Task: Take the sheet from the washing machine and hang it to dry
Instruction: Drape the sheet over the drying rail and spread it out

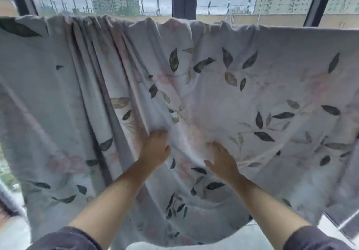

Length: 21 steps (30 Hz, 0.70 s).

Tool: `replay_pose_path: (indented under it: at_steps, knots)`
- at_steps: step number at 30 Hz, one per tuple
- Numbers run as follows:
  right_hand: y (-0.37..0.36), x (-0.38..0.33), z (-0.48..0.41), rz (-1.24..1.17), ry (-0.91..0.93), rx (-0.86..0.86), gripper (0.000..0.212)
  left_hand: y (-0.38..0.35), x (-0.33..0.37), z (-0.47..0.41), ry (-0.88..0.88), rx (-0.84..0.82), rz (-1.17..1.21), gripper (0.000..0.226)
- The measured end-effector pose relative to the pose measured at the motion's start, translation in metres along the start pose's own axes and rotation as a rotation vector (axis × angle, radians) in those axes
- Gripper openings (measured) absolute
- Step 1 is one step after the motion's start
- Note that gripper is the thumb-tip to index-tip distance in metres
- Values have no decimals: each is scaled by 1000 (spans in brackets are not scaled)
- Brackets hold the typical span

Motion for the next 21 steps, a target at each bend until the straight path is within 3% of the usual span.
replay_pose_path:
  at_steps: [4, 7, 11, 15, 18, 21]
  knots:
    - [-29, 27, 28, -84, -167, -111, 57, -33, 0, 9, -7, -95, -44, 47]
    - [-46, 42, 45, -130, -356, -240, 64, -48, -2, 14, 74, -167, -19, 23]
    - [-58, 59, 69, -207, -454, -284, 57, -72, -1, 27, 106, -286, 2, 16]
    - [-22, 64, 57, -247, -409, -117, 47, -57, 16, 16, 75, -290, 87, 6]
    - [37, 55, 29, -272, -278, 144, 39, -8, 46, -8, -6, -108, 143, 16]
    - [105, 45, 3, -215, -121, 322, 40, 53, 74, -28, -71, 115, 211, 13]
Point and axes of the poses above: each hand's wrist, its own z-axis away from the middle knuckle, its own y-axis out of the back of the hand, x = y × z, the point moved 4 cm from there along -z, towards the middle knuckle, and after that the axes turned 13 degrees about y, right-handed, at the moved point
